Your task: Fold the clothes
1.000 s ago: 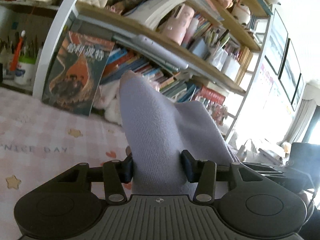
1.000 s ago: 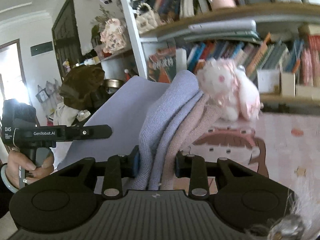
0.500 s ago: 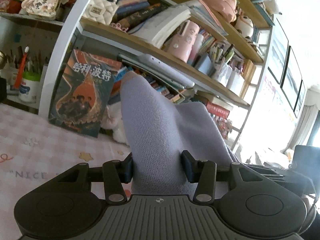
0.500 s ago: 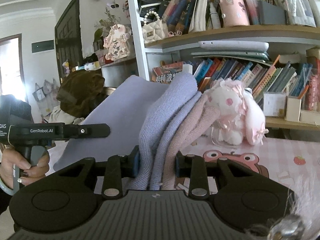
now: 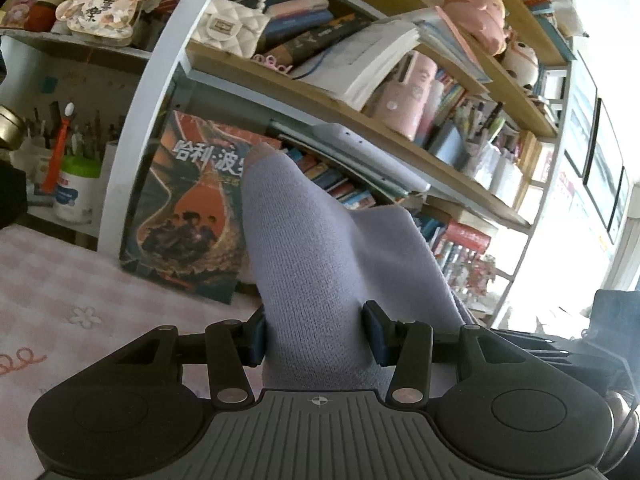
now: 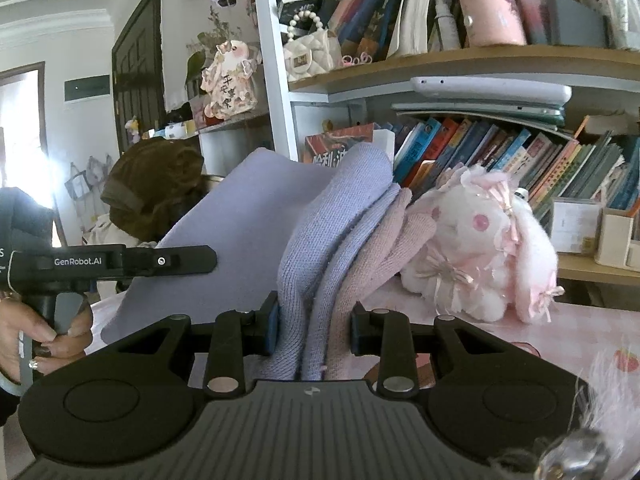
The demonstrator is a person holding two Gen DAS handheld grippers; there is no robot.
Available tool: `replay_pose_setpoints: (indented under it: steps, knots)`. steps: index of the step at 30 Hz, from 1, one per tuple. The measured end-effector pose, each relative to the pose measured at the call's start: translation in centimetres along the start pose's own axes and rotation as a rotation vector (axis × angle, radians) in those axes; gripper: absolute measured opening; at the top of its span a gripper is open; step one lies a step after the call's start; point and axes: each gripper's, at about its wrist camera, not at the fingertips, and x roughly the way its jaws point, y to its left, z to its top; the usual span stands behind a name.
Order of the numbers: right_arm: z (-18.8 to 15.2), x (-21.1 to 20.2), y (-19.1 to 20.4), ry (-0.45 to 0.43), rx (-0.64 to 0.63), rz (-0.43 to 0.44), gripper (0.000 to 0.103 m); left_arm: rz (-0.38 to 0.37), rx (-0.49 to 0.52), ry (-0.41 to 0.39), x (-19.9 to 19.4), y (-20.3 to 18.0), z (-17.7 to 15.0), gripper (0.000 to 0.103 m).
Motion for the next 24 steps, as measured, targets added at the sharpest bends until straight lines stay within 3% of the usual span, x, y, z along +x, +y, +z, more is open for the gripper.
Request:
replay_pose_setpoints:
  steps: [10, 24]
  knots:
    - [0.1, 4.6, -1.8, 0.014, 0.054, 0.043, 0.03, 0.043, -0.007, 0.001, 2.3, 2.7, 0.7, 0.047]
    - [-1.3, 10.4, -4.1, 0.118, 0.1, 0.025, 0.03, 0.1, -0.044, 0.085, 6.7, 6.2, -0.2, 0.047]
